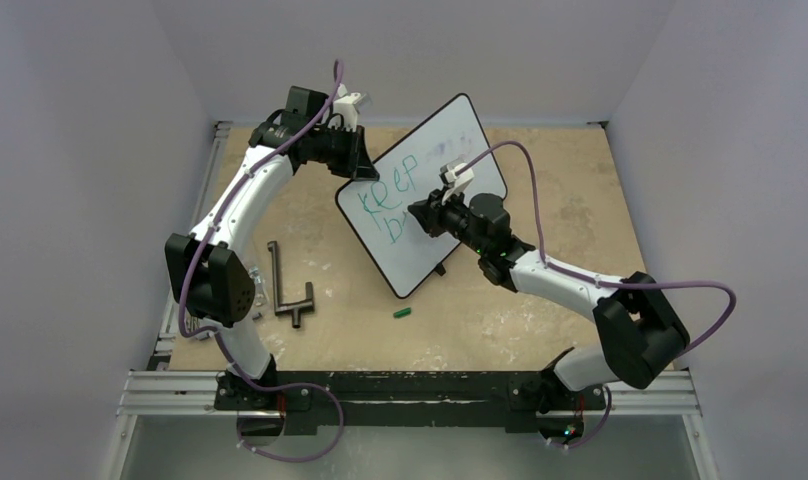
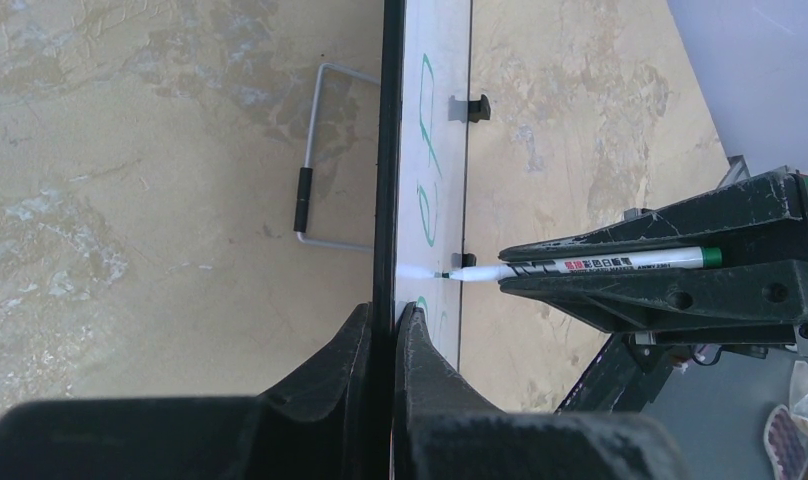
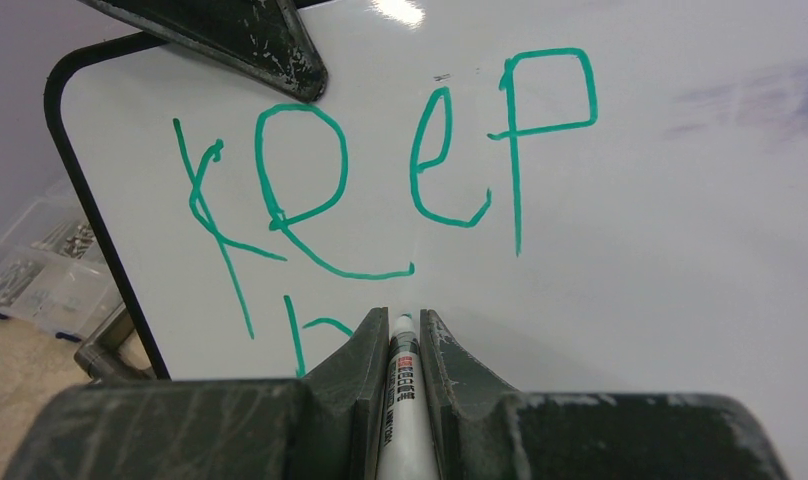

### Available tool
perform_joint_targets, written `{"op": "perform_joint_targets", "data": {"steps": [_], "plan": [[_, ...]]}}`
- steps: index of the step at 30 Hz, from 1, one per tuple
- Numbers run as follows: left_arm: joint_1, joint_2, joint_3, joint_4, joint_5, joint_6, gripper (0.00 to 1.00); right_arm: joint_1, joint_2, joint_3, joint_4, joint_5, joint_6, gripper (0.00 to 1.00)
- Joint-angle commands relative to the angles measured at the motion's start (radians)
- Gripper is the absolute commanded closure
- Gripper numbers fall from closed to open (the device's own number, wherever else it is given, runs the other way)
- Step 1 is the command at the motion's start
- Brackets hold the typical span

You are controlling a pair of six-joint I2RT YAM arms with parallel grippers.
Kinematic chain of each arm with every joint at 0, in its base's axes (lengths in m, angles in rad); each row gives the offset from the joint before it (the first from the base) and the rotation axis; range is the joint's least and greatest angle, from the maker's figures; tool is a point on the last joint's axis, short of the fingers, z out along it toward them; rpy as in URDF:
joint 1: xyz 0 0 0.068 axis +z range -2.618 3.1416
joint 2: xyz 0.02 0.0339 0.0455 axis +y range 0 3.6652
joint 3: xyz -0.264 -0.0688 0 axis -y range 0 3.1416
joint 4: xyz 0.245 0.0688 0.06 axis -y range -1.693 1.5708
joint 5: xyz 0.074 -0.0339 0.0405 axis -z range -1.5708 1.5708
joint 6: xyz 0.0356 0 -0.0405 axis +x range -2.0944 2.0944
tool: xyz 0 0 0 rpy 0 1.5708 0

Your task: Write a sentence on the whiteboard

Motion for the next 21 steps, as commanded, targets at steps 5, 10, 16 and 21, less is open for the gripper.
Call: {"op": "perform_joint_targets", "data": {"steps": [5,10,16,21], "plan": [[0.013,-0.007,-0.021,-0.068,-0.253,0.082,1.00,0.001,-0.003,-0.003,0.018,-0.069,-0.016,1.00],[0.013,-0.010,-0.021,-0.068,-0.253,0.082,1.00,0.001,-0.009,-0.020,0.012,-0.074,-0.015,1.00],[0.013,-0.013,-0.021,-0.068,-0.254,0.082,1.00,0.001,-0.011,-0.038,0.003,-0.072,-0.009,1.00],[0.013,-0.013,-0.022,-0.067,-0.255,0.082,1.00,0.001,-0.016,-0.050,-0.004,-0.068,-0.008,1.00]]}}
